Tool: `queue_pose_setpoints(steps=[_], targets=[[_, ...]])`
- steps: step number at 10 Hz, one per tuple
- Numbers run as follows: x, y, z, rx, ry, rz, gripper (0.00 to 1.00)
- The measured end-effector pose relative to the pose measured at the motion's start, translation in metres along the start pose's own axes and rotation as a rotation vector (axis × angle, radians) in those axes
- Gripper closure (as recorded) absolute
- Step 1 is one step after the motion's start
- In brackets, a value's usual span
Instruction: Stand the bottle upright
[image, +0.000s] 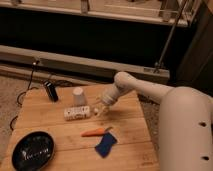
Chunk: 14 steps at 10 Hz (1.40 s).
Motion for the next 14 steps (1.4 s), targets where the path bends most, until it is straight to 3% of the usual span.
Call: queue_pose_setpoints(steps=[5,6,7,9,11,14], targets=[[0.009,-0.004,-0.001,0.006,0.002,0.021,0.4],[0.009,-0.004,0.001,0.002,0.001,0.017,0.45],[0.007,-0.005,0.003,-0.006,-0.002,0.006,0.57],[0.007,-0.006,0.006,-0.018,-0.003,-0.006,0.63],[0.01,-0.005,0.011,-0.036,-0.002,-0.013,0.63],[0.009,-0.004,0.02,-0.057,-0.01,-0.04,0.42]])
